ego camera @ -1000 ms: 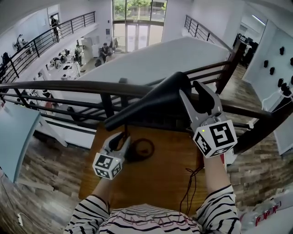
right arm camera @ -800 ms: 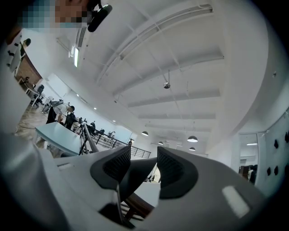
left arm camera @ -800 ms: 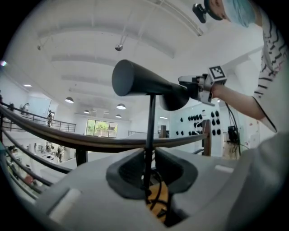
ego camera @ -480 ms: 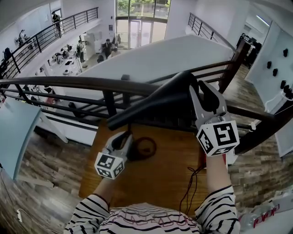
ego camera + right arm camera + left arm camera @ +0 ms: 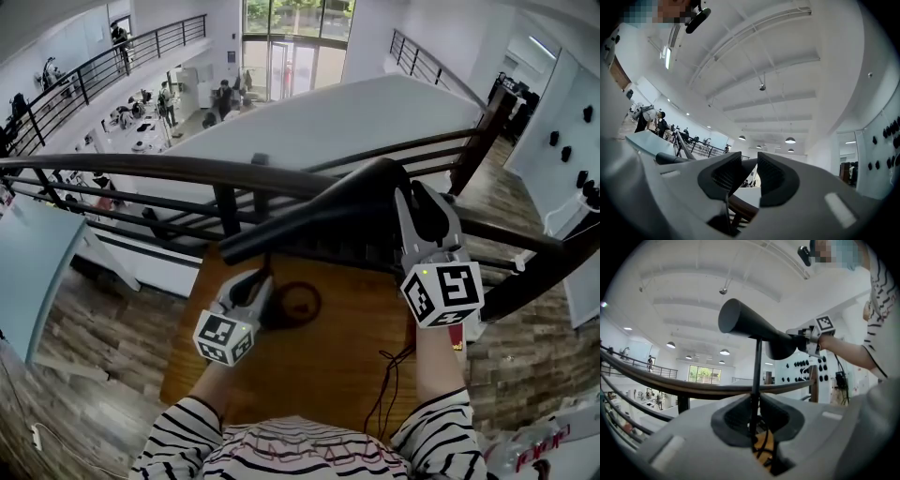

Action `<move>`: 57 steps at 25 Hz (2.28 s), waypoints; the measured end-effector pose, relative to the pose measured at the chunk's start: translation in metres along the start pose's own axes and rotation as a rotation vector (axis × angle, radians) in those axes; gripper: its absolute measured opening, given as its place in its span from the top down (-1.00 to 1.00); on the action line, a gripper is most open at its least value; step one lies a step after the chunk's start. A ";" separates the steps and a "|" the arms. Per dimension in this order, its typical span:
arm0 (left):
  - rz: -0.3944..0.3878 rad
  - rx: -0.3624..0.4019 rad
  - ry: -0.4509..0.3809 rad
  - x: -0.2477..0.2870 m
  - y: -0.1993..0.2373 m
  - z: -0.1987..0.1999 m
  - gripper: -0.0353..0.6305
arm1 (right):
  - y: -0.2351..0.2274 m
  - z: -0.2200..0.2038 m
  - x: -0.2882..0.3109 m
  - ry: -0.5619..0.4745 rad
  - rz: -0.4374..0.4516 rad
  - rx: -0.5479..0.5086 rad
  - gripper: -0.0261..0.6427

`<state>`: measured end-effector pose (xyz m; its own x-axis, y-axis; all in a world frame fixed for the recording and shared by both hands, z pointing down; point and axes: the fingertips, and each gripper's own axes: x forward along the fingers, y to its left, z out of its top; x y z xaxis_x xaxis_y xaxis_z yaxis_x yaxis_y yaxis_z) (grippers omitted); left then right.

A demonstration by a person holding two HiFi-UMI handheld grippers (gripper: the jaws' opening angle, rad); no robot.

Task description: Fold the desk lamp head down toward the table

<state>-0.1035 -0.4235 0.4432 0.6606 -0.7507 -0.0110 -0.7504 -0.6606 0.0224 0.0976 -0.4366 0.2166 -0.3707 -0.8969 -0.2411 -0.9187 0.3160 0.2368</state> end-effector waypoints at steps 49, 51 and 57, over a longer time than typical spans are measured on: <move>-0.126 -0.063 -0.039 -0.006 -0.031 -0.002 -0.13 | 0.109 -0.243 -0.051 0.471 0.079 0.354 0.96; -0.125 -0.063 -0.038 -0.007 -0.031 -0.002 -0.13 | 0.110 -0.245 -0.052 0.486 0.083 0.354 0.96; -0.128 -0.054 -0.026 -0.008 -0.032 -0.002 -0.13 | 0.113 -0.255 -0.060 0.530 0.091 0.390 0.93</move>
<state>-0.0851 -0.3966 0.4450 0.7493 -0.6608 -0.0430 -0.6573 -0.7501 0.0731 0.0504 -0.4261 0.4980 -0.4234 -0.8605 0.2833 -0.9058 0.3970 -0.1480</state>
